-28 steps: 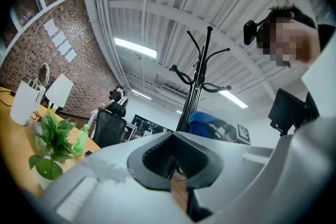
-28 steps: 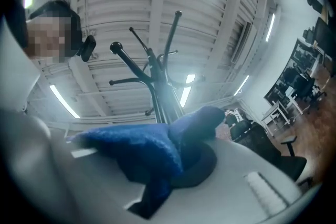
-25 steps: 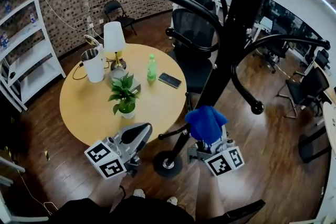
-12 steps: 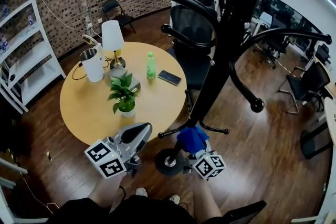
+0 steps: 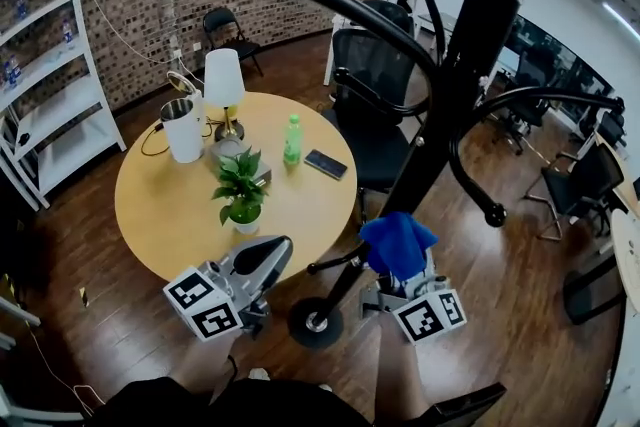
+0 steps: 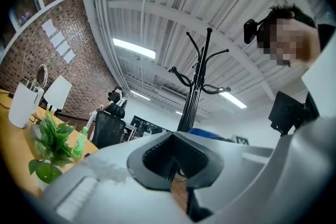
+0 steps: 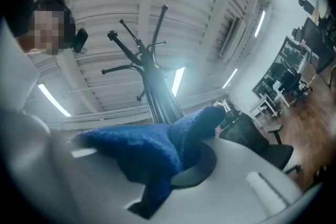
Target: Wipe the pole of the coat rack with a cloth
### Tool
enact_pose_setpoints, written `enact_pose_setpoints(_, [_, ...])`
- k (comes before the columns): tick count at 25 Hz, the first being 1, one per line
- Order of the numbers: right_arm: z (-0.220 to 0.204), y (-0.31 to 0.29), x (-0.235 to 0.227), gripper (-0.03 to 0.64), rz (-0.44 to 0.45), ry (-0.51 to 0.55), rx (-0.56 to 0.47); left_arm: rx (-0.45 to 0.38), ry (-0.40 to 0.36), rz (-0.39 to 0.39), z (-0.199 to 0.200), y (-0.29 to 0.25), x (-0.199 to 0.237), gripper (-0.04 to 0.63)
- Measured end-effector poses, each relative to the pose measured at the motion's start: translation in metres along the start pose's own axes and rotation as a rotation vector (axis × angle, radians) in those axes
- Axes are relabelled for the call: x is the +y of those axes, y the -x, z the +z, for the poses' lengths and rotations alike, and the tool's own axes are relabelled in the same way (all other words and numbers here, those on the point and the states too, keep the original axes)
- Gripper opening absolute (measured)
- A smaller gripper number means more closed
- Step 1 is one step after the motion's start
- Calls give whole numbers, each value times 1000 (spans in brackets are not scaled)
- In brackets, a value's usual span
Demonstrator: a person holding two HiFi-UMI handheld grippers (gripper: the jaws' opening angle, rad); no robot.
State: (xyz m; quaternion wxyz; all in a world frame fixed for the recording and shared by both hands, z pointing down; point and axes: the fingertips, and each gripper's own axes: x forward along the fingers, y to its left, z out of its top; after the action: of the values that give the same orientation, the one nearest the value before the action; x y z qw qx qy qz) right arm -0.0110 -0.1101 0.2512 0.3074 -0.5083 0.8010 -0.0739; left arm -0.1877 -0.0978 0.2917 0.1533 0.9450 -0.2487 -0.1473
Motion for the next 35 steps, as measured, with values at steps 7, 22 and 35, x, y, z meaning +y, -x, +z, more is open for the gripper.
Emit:
enact_pose_setpoints(7, [101, -50, 57, 21, 118, 159, -99, -48, -9, -2, 13, 2, 3, 0])
enact_pose_setpoints(22, [6, -6, 10, 21, 51, 108, 44, -21, 2, -10, 3, -8, -2, 0])
enact_pose_setpoints(35, [-164, 75, -84, 20, -199, -41, 337, 41, 18, -6, -14, -9, -5, 0])
